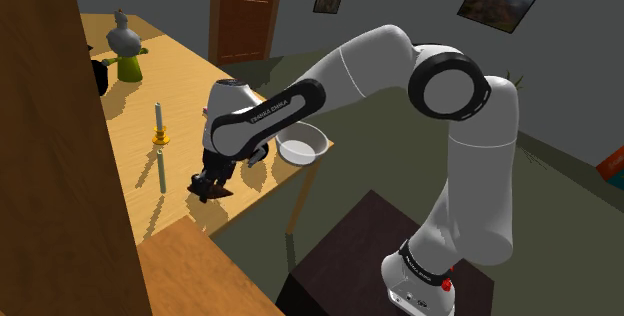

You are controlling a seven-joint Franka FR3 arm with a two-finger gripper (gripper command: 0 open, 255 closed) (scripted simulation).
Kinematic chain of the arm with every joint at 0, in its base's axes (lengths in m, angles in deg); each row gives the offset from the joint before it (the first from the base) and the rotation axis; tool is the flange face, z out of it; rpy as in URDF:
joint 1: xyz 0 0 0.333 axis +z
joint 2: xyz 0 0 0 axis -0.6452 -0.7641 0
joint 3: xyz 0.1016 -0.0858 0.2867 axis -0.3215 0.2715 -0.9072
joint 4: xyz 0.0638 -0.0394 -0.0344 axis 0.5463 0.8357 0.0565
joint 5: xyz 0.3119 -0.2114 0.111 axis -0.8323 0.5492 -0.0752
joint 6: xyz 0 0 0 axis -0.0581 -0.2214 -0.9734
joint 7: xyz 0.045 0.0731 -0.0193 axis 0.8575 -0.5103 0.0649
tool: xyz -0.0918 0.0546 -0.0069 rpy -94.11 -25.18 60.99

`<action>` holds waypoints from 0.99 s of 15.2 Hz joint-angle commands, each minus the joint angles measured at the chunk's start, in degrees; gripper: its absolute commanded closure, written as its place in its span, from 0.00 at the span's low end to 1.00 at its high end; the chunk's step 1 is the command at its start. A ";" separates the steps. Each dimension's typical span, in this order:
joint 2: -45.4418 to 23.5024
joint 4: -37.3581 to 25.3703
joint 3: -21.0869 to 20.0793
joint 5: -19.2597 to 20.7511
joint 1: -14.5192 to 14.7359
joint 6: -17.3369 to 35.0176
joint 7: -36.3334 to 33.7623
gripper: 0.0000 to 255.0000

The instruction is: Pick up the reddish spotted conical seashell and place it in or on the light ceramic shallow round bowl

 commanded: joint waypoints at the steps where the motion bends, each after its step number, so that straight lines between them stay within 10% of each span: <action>1: 1.07 -0.03 -0.02 -0.01 -0.07 -1.09 -0.13 1.00; 15: 8.06 -1.46 -0.15 0.01 -0.39 -9.43 -1.29 1.00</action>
